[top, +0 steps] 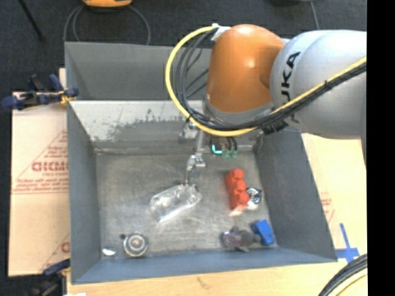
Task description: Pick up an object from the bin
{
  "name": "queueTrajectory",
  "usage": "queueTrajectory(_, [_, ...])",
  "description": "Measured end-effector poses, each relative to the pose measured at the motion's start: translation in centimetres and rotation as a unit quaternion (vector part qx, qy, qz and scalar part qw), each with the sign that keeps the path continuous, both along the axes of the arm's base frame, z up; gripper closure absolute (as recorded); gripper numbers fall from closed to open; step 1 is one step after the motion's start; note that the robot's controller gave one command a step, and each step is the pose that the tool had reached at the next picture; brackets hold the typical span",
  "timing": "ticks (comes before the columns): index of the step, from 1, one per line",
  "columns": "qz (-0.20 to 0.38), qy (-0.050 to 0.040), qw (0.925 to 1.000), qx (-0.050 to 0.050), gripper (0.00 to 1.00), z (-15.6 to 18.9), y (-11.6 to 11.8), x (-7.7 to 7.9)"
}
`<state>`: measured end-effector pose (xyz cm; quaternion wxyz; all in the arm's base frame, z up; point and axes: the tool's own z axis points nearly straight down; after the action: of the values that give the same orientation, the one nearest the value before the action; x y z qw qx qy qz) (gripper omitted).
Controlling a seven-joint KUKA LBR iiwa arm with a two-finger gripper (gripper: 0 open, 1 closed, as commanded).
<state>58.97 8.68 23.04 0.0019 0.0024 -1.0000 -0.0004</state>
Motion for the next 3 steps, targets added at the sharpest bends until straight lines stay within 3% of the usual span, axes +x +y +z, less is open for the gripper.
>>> queueTrajectory(1, [0.146,-0.0067,0.9893,0.0,0.0,-13.7,-1.9,-4.9])
queueTrajectory(2, [0.32,-0.0058,0.9473,-0.001,0.0,-8.4,-2.1,-3.6])
queueTrajectory(3, [0.402,-0.0019,0.9157,0.001,0.0,-15.5,-1.1,-1.3])
